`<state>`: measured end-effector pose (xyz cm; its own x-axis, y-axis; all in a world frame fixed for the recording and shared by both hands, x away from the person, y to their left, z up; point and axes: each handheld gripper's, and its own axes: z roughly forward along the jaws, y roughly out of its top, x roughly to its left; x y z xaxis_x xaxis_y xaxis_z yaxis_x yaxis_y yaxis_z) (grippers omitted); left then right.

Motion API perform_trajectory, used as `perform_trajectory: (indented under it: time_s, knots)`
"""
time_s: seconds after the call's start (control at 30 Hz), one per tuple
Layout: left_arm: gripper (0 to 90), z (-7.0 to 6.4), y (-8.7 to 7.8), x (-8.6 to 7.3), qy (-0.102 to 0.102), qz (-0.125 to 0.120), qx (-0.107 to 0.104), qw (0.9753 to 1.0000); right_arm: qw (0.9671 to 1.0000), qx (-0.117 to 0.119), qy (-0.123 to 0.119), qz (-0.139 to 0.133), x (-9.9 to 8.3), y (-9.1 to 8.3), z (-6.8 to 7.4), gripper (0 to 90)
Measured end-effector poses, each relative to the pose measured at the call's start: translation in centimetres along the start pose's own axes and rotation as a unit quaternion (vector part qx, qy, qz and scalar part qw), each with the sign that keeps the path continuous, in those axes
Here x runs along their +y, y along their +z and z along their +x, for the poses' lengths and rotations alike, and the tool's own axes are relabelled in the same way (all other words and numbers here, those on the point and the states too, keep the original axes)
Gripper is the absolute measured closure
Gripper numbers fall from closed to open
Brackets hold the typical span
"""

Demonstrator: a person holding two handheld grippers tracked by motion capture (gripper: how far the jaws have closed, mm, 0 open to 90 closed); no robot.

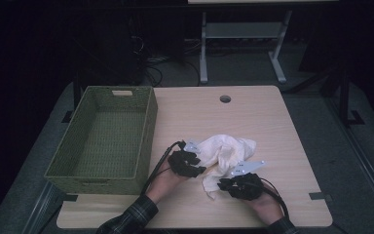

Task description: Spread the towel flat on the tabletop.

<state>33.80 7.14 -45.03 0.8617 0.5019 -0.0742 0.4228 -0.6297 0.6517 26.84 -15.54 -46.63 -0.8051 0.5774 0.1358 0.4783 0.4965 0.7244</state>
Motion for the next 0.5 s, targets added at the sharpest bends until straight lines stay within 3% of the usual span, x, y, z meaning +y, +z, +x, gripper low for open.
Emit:
perform_trajectory:
  time_s: [0.23,0.5]
  knots:
    - [85.0,0.14,0.60,0.18,0.010,0.010,0.005,0.9999,1.0000,0.001,0.001,0.010,0.29,0.90,-0.01,89.4]
    - [87.3,0.44,-0.12,0.67,0.007,0.001,0.003,1.0000,0.9998,-0.003,-0.001,0.018,-0.03,0.57,-0.27,89.7]
